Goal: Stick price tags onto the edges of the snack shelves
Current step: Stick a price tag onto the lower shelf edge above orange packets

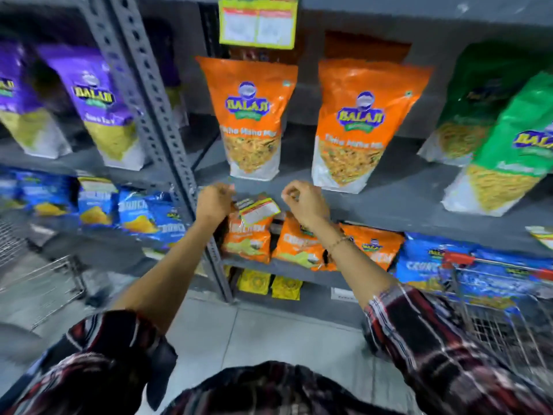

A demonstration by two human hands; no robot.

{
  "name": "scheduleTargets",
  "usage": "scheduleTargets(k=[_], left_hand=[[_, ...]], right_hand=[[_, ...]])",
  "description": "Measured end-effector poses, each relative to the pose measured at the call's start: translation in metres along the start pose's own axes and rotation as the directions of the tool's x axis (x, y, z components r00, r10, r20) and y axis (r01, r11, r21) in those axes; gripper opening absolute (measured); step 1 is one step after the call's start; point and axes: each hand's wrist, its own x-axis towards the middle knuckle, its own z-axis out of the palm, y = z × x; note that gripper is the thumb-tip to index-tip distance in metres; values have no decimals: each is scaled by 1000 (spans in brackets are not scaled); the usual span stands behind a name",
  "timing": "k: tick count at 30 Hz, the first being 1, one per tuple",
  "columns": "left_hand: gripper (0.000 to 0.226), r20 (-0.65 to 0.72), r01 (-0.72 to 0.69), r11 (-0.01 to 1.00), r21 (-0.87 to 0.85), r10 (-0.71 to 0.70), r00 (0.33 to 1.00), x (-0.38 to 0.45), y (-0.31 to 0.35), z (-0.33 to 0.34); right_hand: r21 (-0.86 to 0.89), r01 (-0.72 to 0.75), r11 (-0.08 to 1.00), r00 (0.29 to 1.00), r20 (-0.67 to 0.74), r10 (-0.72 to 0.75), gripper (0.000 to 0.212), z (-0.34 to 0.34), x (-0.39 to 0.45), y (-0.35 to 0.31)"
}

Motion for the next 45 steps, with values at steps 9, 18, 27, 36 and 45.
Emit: scheduleTargets(k=[9, 18, 27, 36, 45], left_hand=[[20, 153, 53, 987, -151, -30, 988, 11, -39, 20], [21, 75, 119, 960, -252, -103, 992, 18, -53, 32], [7, 40, -198, 972, -123, 204, 978, 30, -66, 18], [6, -3, -333, 942, 37, 333, 943, 41, -58, 21], [6, -40, -330, 942, 57, 332, 942, 38, -60, 26]], right_hand=[[-291, -12, 957, 999, 32, 23, 24, 50, 22, -31], [-393, -52, 918, 998, -41, 39, 8, 64, 26, -34], [0, -188, 982, 955, -235, 183, 5, 87, -18, -12], [168, -279, 945, 892, -318, 320, 21, 92, -13, -10], [194, -322, 926, 864, -340, 372, 15, 91, -2, -6]])
